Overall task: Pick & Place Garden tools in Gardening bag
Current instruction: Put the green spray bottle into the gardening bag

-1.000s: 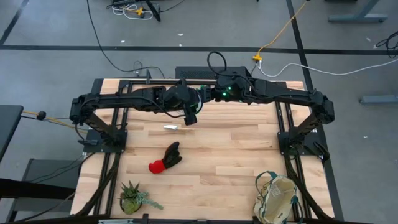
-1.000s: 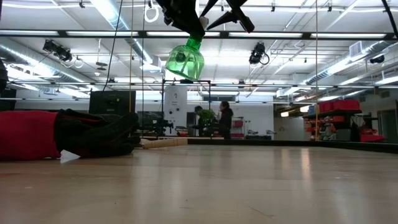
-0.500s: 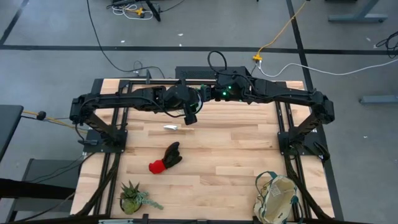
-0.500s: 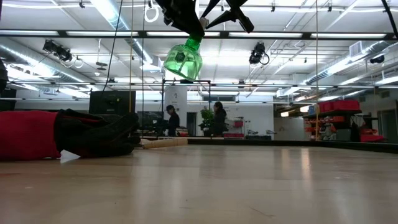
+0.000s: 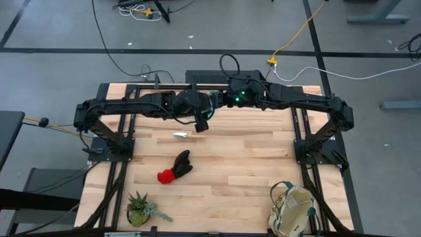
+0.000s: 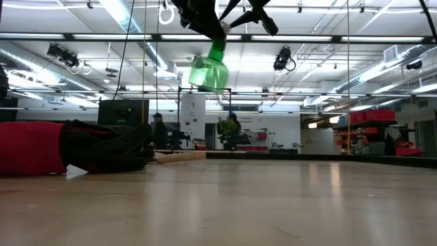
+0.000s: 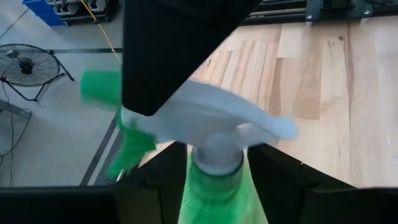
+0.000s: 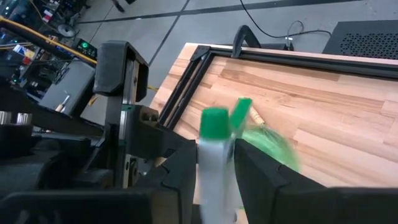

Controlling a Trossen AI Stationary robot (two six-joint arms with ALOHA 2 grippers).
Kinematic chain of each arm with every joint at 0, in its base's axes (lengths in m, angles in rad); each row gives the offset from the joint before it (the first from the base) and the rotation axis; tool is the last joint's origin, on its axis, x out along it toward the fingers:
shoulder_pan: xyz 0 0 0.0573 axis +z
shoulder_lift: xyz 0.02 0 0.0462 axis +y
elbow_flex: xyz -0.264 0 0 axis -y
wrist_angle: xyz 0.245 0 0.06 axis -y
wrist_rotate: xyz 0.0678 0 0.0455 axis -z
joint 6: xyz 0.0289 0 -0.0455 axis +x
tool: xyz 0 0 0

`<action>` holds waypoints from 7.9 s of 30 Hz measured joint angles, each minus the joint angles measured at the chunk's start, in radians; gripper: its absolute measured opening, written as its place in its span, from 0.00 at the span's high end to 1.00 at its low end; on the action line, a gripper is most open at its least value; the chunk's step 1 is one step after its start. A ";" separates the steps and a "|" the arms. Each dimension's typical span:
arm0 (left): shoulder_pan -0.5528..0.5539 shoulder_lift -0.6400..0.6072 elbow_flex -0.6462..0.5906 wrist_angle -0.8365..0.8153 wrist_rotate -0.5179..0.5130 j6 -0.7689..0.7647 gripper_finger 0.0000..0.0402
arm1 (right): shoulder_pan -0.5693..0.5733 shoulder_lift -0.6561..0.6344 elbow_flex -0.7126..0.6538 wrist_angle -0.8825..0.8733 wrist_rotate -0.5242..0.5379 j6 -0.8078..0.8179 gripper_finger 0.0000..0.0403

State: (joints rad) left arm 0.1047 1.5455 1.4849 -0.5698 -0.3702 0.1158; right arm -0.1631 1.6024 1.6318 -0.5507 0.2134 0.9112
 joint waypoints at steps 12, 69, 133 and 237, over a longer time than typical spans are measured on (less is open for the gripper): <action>-0.003 0.000 0.000 -0.002 -0.014 0.000 0.41 | 0.000 0.000 0.000 -0.001 -0.003 -0.019 0.79; -0.002 -0.311 -0.002 -0.042 0.066 -0.082 0.56 | -0.013 -0.173 0.002 -0.245 0.029 -0.389 0.91; -0.002 -0.395 0.000 -0.038 0.045 -0.133 0.56 | -0.523 0.175 0.000 -0.736 -0.093 -1.219 0.36; -0.002 -0.394 0.000 -0.056 0.001 -0.157 0.56 | -0.471 0.568 -0.006 -0.882 0.217 -1.113 0.36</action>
State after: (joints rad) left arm 0.1028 1.1511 1.4845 -0.6254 -0.3691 -0.0410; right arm -0.6341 2.1704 1.6257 -1.4328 0.4307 -0.2022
